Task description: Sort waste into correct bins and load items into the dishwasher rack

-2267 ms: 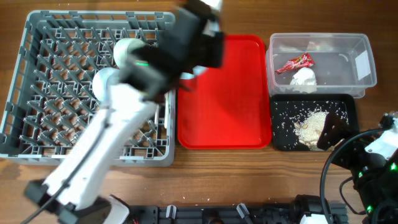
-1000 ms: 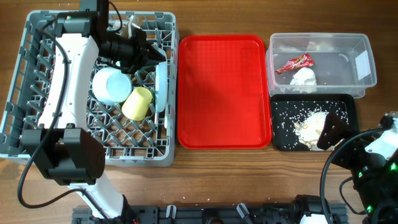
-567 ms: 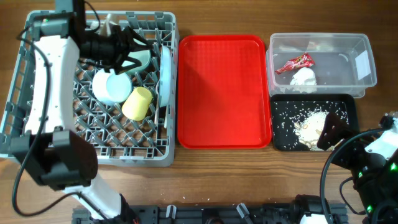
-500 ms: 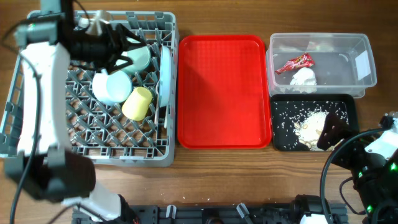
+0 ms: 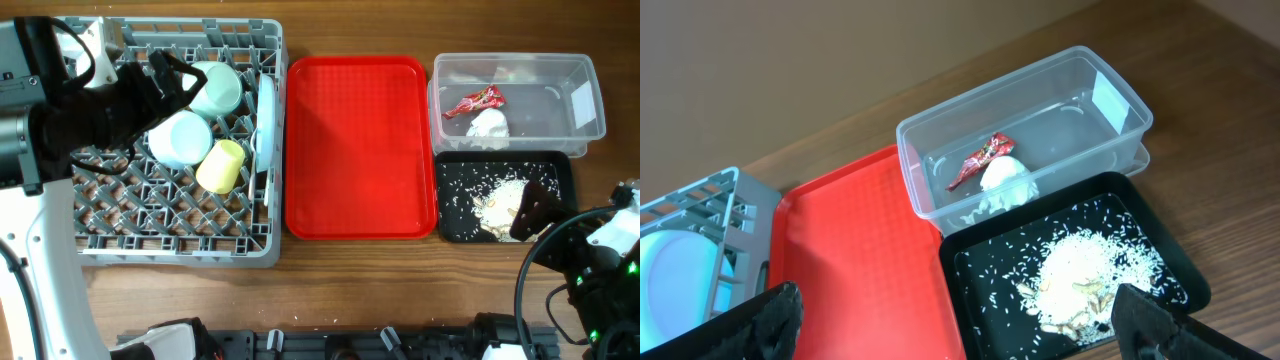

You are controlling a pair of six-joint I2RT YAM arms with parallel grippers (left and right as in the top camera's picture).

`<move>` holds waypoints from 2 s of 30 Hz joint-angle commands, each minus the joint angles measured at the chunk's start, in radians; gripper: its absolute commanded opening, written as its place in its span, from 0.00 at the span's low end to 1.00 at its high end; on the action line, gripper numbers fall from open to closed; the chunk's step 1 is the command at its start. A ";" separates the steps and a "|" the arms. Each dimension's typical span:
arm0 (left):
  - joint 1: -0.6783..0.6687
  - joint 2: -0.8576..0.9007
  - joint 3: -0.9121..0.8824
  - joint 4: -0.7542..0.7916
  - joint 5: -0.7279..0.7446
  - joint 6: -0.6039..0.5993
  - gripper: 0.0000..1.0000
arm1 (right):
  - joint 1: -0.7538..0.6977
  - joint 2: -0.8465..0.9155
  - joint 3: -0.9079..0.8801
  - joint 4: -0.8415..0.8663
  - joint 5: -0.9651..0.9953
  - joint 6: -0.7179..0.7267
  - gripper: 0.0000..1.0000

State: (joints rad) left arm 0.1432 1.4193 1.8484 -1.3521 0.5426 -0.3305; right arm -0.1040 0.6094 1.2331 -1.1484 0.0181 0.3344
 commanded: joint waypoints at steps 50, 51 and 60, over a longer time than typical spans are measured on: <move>0.003 -0.011 0.001 0.000 -0.013 0.008 1.00 | 0.230 -0.606 -1.228 1.161 0.033 -0.084 1.00; 0.003 -0.021 0.001 0.001 -0.019 0.008 1.00 | 0.230 -0.606 -1.228 1.161 0.033 -0.084 1.00; -0.037 -0.670 -0.388 0.001 -0.066 0.008 1.00 | 0.230 -0.606 -1.228 1.161 0.033 -0.083 1.00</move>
State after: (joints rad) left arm 0.1215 0.9577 1.6535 -1.3354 0.4847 -0.3294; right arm 0.1219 0.0139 0.0063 0.0082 0.0601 0.2592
